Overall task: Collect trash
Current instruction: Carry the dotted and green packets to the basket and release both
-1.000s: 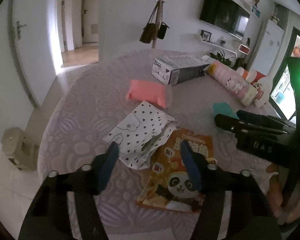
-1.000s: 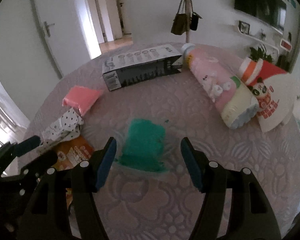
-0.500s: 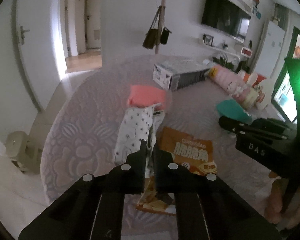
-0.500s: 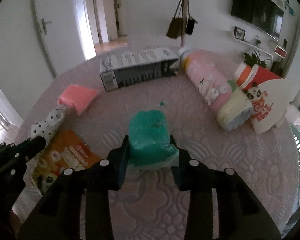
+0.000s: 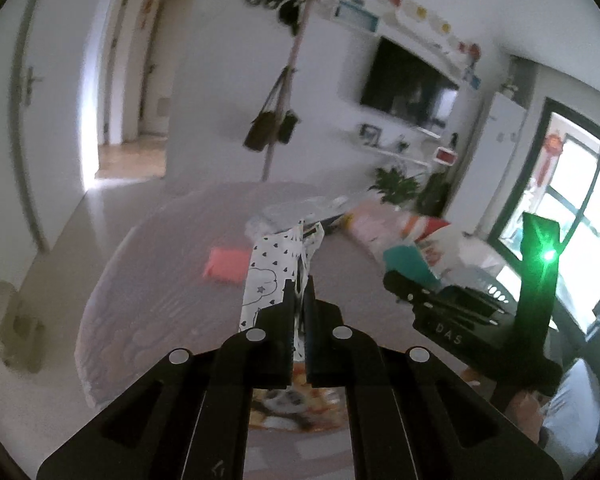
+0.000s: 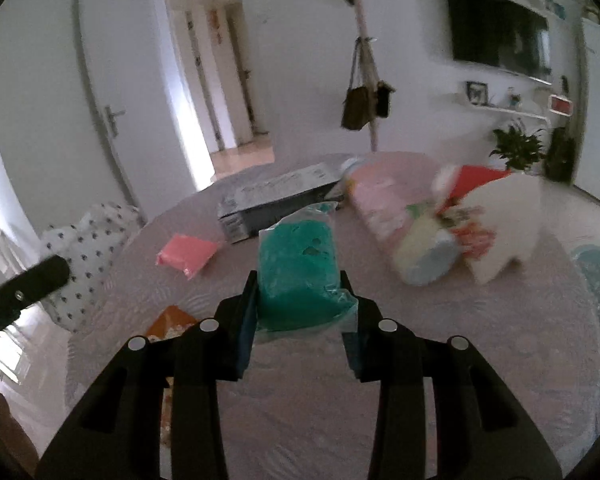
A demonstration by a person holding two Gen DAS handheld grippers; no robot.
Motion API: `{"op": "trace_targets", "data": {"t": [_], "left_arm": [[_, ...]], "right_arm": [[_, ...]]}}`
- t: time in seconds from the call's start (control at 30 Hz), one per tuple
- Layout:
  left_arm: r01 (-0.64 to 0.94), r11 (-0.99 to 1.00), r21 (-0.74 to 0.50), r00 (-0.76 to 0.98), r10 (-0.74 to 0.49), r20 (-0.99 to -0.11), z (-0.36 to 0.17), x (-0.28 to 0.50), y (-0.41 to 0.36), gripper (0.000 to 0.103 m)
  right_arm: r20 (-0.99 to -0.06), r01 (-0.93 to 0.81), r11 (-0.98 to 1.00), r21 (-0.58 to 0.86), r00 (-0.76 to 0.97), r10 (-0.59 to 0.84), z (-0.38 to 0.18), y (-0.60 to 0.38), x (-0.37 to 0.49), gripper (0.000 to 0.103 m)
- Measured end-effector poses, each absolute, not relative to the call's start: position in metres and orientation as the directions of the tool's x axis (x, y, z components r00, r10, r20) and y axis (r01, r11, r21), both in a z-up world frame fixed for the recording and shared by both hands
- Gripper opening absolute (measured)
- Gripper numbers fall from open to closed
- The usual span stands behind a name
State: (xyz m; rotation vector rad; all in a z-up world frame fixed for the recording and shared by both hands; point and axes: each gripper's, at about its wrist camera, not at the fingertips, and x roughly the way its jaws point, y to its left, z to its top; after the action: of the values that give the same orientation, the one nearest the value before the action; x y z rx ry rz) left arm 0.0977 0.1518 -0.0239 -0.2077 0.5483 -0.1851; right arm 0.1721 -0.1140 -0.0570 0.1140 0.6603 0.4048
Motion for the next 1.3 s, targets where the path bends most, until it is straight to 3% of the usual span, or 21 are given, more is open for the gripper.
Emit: {"op": "trace_targets", "data": {"t": [0.33, 0.73, 1.1, 1.3], "left_arm": [[0.319, 0.921, -0.224, 0.821, -0.386, -0.420, 0.008, 0.116, 0.053, 0.002], [0.507, 0.828, -0.240, 0.710, -0.559, -0.429, 0.011, 0.174, -0.085, 0.002], [0.599, 0.716, -0.359, 0.497, -0.683, -0.535, -0.042, 0.253, -0.205, 0.002], [0.601, 0.719, -0.350, 0.422, -0.657, -0.624, -0.085, 0.288, -0.254, 0.002]], "right_arm": [[-0.490, -0.195, 0.948, 0.250, 0.819, 0.298, 0.000, -0.224, 0.156, 0.034], [-0.485, 0.020, 0.940, 0.341, 0.860, 0.158, 0.000, -0.362, 0.156, 0.034], [-0.653, 0.314, 0.876, 0.366, 0.757, 0.001, -0.079, -0.471, 0.189, 0.035], [-0.732, 0.398, 0.860, 0.319, 0.680, -0.043, -0.121, -0.495, 0.210, 0.035]]}}
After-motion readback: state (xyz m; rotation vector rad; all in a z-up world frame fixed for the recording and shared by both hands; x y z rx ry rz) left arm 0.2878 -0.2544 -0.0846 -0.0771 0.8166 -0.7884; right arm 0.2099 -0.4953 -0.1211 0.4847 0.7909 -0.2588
